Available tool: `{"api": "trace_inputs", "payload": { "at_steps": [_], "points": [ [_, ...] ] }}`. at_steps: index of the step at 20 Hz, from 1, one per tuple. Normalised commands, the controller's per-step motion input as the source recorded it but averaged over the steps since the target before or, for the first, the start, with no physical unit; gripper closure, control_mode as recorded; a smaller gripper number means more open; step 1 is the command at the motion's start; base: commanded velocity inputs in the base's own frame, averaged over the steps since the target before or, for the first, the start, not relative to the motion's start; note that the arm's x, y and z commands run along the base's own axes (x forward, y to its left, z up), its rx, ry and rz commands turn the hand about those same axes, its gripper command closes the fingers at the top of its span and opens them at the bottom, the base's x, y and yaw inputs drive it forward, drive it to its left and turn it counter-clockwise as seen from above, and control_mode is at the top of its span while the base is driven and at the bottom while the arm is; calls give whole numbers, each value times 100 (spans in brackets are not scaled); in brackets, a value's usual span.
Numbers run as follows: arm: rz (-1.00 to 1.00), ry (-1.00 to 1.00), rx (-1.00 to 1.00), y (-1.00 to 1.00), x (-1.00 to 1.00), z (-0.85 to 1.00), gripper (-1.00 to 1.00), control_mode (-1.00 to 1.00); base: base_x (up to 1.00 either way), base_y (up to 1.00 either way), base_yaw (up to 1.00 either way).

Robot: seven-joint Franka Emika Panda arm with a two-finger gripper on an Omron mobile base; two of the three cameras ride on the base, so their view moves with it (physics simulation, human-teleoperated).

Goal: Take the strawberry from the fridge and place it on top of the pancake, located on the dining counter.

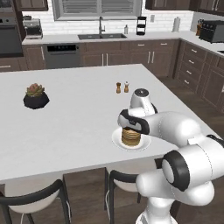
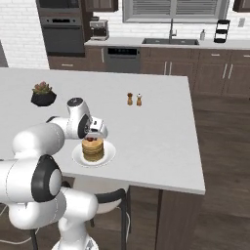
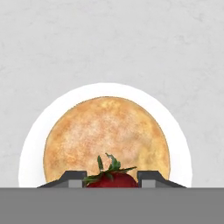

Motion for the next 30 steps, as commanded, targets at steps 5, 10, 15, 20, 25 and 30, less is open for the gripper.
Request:
{"api": "trace_inputs", "payload": {
  "at_steps": [5,10,15,20,25,30],
  "points": [
    [0,0,0,0,0,-5,100,-100,0,0,0],
    [0,0,0,0,0,-5,100,-100,0,0,0],
    [0,-5,0,0,7,2,100,-100,0,0,0],
    [0,-1,0,0,12,2,100,-100,0,0,0],
    [0,0,0,0,0,-6,100,-100,0,0,0],
    [0,0,0,0,0,-10,100,-100,0,0,0]
  ]
}}
